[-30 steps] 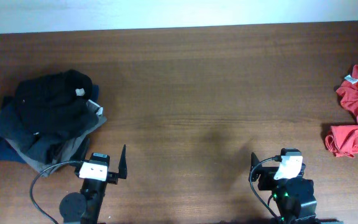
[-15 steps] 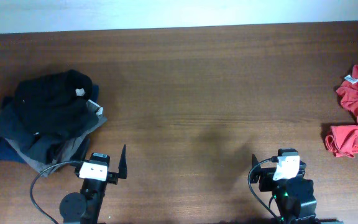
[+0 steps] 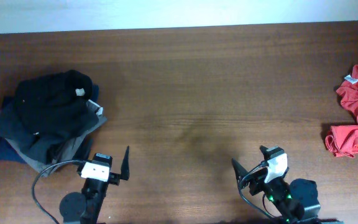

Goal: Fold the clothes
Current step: 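Reach the right gripper to the crumpled orange T-shirt and grasp it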

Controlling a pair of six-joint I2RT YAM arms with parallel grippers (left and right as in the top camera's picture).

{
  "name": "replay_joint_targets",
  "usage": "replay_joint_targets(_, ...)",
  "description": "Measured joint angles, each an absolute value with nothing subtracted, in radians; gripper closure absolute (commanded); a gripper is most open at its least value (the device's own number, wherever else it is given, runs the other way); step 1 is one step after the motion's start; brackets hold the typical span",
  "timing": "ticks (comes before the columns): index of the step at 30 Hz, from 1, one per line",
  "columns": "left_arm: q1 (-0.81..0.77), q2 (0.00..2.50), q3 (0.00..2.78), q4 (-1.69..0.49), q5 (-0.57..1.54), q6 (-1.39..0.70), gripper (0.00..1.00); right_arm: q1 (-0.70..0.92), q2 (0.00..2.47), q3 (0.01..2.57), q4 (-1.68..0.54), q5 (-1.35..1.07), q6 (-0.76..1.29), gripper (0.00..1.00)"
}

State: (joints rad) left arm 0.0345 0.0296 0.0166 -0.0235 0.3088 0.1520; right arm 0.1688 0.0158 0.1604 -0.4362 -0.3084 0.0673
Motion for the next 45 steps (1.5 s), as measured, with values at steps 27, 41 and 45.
replay_joint_targets(27, 0.035, 1.054, 1.242, -0.925, 0.321, 0.149, 0.01, 0.166, 1.164, 1.275, -1.045, -0.162, 0.067, 0.01)
replay_joint_targets(41, 0.035, 1.248, 1.387, -1.053, 0.361, 0.157, 0.01, -0.339, 1.756, 1.753, -1.061, -0.142, 0.271, 0.3)
replay_joint_targets(45, 0.035, 1.248, 1.387, -1.054, 0.364, 0.157, 0.01, -0.484, 1.895, 1.815, -0.973, -0.137, 0.315, 0.3)
